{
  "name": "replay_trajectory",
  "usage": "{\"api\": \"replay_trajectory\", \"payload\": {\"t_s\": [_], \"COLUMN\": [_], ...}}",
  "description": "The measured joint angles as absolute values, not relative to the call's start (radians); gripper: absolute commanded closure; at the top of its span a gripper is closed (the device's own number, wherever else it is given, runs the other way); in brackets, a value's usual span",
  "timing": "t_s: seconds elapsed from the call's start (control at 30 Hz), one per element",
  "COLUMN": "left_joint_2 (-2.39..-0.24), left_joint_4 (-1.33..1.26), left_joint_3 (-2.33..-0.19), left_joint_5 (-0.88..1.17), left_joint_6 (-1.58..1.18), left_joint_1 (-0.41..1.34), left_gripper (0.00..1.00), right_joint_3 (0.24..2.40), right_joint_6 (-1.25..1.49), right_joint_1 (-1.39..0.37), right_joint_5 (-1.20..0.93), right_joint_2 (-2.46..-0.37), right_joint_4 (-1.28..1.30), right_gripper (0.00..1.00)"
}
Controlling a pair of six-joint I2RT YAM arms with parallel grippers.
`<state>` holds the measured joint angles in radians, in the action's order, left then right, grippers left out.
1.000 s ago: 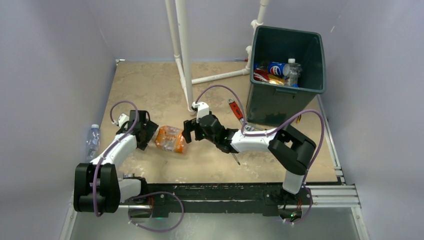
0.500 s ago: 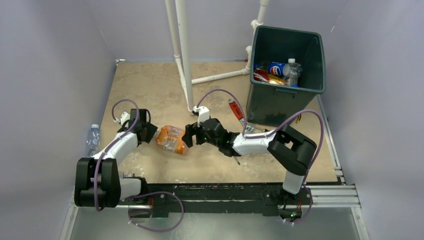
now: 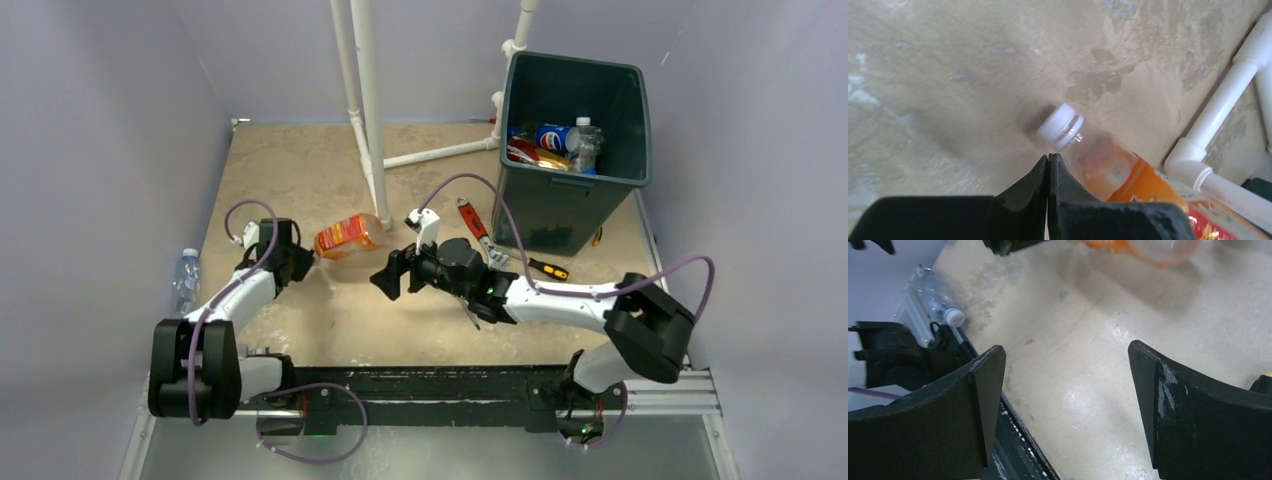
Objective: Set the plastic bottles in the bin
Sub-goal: Pick up the plastic bottle at the center of the board.
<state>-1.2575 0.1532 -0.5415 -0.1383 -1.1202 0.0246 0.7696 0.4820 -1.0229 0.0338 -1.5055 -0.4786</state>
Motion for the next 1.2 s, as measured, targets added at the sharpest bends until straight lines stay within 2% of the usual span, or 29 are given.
{"api": "replay_trajectory", "payload": {"t_s": [0.13,0.17,0.23,0.3,0.37,0.43,0.53,1.0,1.2], "left_joint_2": [-1.166,-1.139,-1.106,-1.093,-1.087,-1.072,-1.042,-0.929,-0.907], "left_joint_4": [0.228,0.237,0.261,0.286,0.306,0.332,0.344,0.367,0.398], "left_joint_3": [-0.525,-0.526,-0.533,-0.544,-0.547,-0.547,-0.543,-0.514,-0.581], "left_joint_5": [-0.136,-0.138,-0.142,-0.149,-0.154,-0.158,-0.157,-0.099,-0.100], "left_joint_6": [-1.103,-1.097,-1.086,-1.076,-1.068,-1.062,-1.062,-1.013,-0.925], "left_joint_1": [0.025,0.025,0.025,0.025,0.025,0.024,0.024,0.025,0.025], "left_gripper": [1.00,0.97,0.84,0.65,0.50,0.38,0.28,0.16,0.14], "right_joint_3": [0.760,0.760,0.760,0.760,0.760,0.758,0.755,0.734,0.717], "right_joint_6": [0.469,0.464,0.454,0.446,0.442,0.438,0.432,0.423,0.435], "right_joint_1": [-1.027,-1.027,-1.027,-1.027,-1.027,-1.027,-1.027,-1.027,-1.027], "right_joint_5": [0.033,0.034,0.035,0.036,0.038,0.040,0.045,0.069,0.070], "right_joint_2": [-1.415,-1.396,-1.365,-1.345,-1.333,-1.328,-1.333,-1.368,-1.368], "right_joint_4": [-0.461,-0.458,-0.447,-0.434,-0.425,-0.419,-0.415,-0.432,-0.450], "right_gripper": [0.06,0.06,0.06,0.05,0.05,0.05,0.05,0.02,0.01]}}
